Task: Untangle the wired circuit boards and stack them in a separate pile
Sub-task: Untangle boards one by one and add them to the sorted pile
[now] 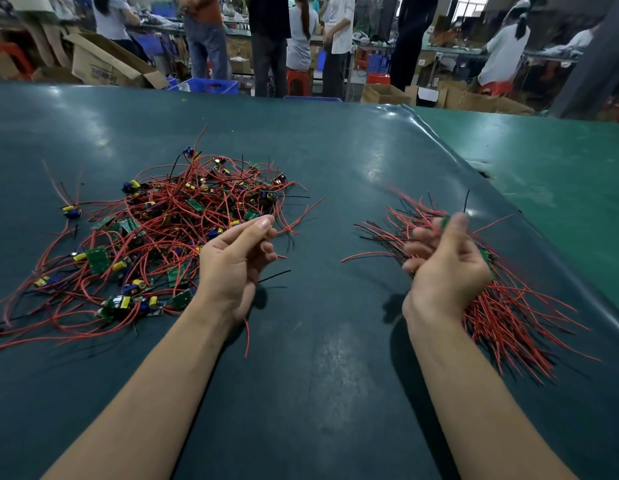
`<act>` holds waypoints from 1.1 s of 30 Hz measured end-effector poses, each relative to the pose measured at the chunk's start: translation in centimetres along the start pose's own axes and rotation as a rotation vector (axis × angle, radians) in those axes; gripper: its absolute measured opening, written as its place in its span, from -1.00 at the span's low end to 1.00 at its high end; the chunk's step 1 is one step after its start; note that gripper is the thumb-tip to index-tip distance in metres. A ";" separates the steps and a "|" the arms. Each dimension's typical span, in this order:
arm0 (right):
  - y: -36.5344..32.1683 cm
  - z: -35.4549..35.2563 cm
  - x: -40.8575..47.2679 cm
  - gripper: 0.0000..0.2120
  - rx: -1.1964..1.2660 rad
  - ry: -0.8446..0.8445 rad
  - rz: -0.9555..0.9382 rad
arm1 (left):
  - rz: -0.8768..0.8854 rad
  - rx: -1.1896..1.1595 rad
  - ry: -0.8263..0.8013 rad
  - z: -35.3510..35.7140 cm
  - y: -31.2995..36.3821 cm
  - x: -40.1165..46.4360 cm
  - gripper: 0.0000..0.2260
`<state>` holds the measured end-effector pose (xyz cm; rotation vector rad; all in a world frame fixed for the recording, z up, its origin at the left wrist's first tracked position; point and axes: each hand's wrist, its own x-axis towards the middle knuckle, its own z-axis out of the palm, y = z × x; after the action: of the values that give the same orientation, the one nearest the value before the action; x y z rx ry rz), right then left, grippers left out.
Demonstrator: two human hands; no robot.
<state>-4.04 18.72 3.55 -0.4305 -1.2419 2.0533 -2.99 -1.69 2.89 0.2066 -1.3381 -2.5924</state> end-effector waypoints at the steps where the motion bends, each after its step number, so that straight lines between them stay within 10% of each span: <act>1: 0.0 -0.1 0.1 -0.75 0.090 0.058 0.094 | 0.011 0.001 0.000 -0.1 0.0 0.0 -0.92; 5: 0.3 -0.4 0.0 -0.80 0.220 0.124 0.366 | 0.119 0.215 0.002 -0.3 -0.7 0.1 -0.93; 11: 0.1 -0.2 -0.4 -0.77 0.099 -0.048 0.367 | 0.935 1.305 0.136 -1.3 -1.4 -0.4 -0.91; 18: 2.0 0.5 -1.6 -0.73 -0.170 -0.220 0.240 | 0.356 1.820 0.427 -3.0 -0.2 0.7 -0.71; 33: 3.2 0.8 -2.5 -0.72 -0.513 -0.535 0.022 | 1.004 1.413 0.458 -2.3 -0.3 0.1 -0.83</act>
<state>-3.95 15.47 0.95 -0.1130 -2.1075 1.9121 -2.58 -3.36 1.35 0.2114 -2.0197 -0.5051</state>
